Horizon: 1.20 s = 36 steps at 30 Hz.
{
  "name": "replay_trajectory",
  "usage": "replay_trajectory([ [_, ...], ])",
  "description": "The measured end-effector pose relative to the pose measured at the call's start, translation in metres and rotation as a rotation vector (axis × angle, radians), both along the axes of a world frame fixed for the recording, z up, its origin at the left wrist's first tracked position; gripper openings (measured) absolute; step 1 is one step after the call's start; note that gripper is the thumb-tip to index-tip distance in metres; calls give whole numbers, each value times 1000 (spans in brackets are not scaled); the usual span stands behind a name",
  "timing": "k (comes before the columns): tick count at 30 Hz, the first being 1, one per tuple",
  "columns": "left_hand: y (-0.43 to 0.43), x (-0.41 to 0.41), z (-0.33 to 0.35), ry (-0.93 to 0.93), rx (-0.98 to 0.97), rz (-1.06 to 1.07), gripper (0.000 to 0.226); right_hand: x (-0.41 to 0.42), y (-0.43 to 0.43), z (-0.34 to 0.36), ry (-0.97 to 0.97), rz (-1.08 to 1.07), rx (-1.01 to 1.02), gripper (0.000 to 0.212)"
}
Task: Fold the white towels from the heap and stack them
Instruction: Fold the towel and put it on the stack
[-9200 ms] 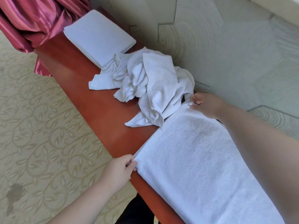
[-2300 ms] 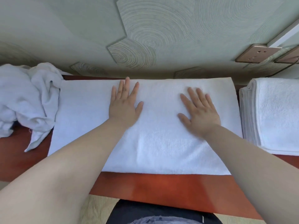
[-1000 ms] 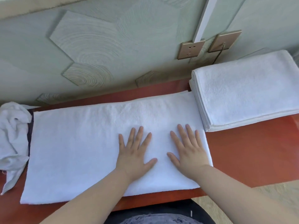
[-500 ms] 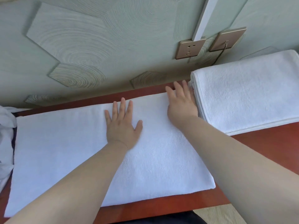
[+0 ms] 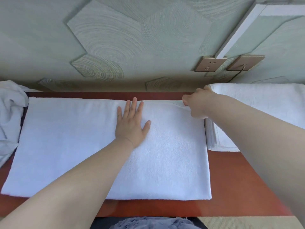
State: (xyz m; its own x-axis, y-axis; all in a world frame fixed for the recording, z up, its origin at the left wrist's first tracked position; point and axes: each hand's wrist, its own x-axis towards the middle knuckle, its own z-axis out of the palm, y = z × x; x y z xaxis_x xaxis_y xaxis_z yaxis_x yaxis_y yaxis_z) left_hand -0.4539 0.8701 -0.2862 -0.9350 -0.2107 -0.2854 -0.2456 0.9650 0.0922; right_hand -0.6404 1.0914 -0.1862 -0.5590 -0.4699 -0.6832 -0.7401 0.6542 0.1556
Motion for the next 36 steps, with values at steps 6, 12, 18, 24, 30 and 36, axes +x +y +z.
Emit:
replay_trajectory([
  [6,-36,22,0,-1,-14,93,77,-22,10,10,0,162,55,33],
  [12,-93,16,6,-99,-11,370,69,-31,23,2,78,209,-71,28],
  [18,-130,8,10,-227,64,442,67,-44,37,-7,17,25,-163,56],
  [24,-128,3,8,-210,27,464,68,-49,29,-23,-33,-32,-114,50],
  [30,-48,22,18,163,-3,86,70,-52,36,-31,-16,5,-211,28],
  [36,103,98,30,65,353,-511,79,-52,42,-33,7,40,-248,35],
])
